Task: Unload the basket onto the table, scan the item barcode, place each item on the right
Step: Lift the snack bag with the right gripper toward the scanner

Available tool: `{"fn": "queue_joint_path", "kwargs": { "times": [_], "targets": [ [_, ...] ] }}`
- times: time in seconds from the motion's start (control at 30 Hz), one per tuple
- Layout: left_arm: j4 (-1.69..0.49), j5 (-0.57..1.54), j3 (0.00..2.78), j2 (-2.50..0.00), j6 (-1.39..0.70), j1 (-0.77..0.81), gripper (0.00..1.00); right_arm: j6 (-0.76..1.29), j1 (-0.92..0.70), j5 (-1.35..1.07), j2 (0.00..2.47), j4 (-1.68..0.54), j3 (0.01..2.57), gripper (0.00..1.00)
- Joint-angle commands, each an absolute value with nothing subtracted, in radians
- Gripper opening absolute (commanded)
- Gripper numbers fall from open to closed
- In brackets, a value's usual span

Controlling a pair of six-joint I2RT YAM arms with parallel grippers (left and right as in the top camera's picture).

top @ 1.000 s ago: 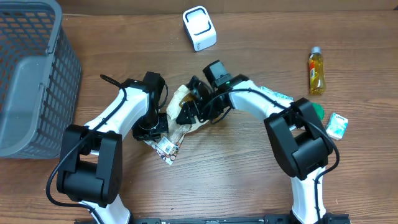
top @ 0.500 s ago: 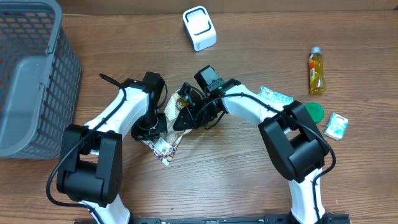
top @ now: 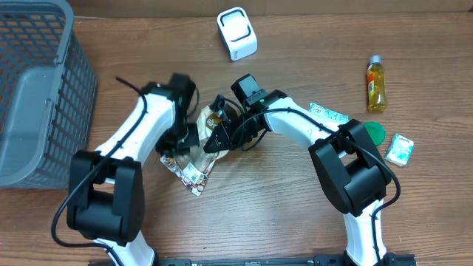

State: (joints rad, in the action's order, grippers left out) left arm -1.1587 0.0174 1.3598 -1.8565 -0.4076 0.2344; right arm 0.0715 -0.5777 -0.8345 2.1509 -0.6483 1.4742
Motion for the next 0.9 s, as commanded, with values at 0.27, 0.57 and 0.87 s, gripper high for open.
{"fn": "queue_joint_path", "kwargs": {
  "times": [0.27, 0.57, 0.87],
  "targets": [
    [-1.278, 0.018, 1.808, -1.752, -0.377, 0.031, 0.2, -0.384, -0.571, -0.694, 1.897, -0.693, 1.634, 0.04],
    [-1.275, 0.019, 1.828, -1.753, -0.377, -0.094, 0.99, -0.642, -0.569, -0.214, 1.814, -0.571, 1.732, 0.04],
    [-1.275, 0.019, 1.828, -1.753, -0.377, -0.097, 1.0, -0.821, -0.569, 0.027, 1.865, -0.337, 1.728, 0.04]
  ]
}}
